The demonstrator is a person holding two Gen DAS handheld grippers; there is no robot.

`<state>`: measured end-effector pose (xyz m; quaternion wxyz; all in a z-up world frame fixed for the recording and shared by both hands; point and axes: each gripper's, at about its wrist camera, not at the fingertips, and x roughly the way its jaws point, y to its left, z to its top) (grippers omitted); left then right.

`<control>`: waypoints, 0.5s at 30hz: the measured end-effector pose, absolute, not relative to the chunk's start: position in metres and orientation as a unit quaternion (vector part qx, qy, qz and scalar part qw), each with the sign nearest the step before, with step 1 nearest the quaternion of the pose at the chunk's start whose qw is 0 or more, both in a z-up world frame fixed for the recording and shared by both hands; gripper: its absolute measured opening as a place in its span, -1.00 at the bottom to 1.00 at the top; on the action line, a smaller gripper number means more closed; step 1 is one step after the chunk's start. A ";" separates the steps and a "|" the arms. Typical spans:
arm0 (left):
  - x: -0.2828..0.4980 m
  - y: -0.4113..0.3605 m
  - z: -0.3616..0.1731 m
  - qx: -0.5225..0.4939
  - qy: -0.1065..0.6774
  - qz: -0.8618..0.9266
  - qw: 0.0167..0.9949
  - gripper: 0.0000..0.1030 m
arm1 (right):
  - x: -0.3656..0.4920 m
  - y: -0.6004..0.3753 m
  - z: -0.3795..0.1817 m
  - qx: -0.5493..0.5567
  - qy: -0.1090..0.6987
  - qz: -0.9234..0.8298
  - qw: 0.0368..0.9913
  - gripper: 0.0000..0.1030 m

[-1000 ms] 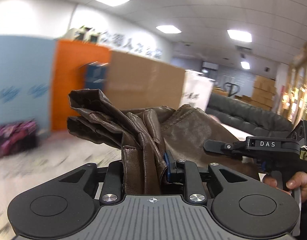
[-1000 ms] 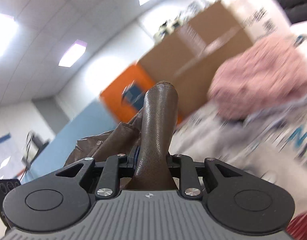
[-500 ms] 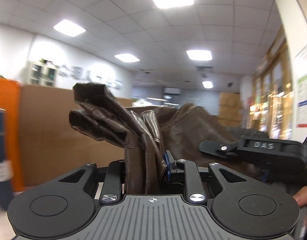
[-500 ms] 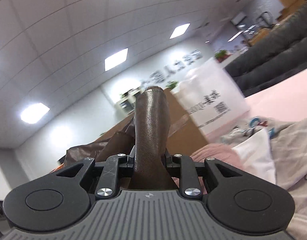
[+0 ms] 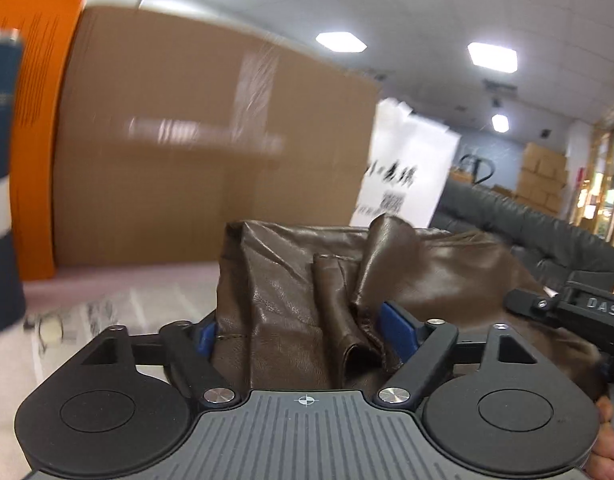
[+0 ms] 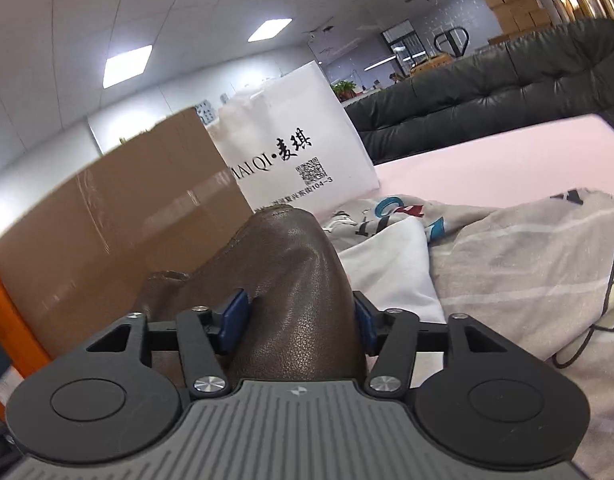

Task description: Fold clothes

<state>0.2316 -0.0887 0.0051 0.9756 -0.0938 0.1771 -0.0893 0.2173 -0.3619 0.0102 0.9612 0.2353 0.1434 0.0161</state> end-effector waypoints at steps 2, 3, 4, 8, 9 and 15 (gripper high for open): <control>0.228 -0.087 0.007 -0.092 0.175 -0.087 0.976 0.79 | 0.220 -0.356 0.008 0.212 0.143 0.004 0.967 0.20; 0.226 -0.087 0.009 -0.092 0.175 -0.086 0.977 0.80 | 0.221 -0.356 0.008 0.209 0.141 -0.001 0.968 0.30; 0.220 -0.086 0.011 -0.085 0.172 -0.083 0.978 0.82 | 0.219 -0.357 0.007 0.210 0.139 -0.004 0.968 0.38; 0.191 -0.081 0.023 -0.057 0.159 -0.072 0.983 0.91 | 0.199 -0.360 0.014 0.220 0.087 0.002 0.972 0.69; 0.184 -0.080 0.026 -0.050 0.156 -0.069 0.984 0.93 | 0.191 -0.359 0.017 0.217 0.063 0.004 0.974 0.76; 0.142 -0.073 0.045 -0.008 0.138 -0.052 0.989 0.99 | 0.148 -0.363 0.022 0.231 -0.080 0.012 0.969 1.00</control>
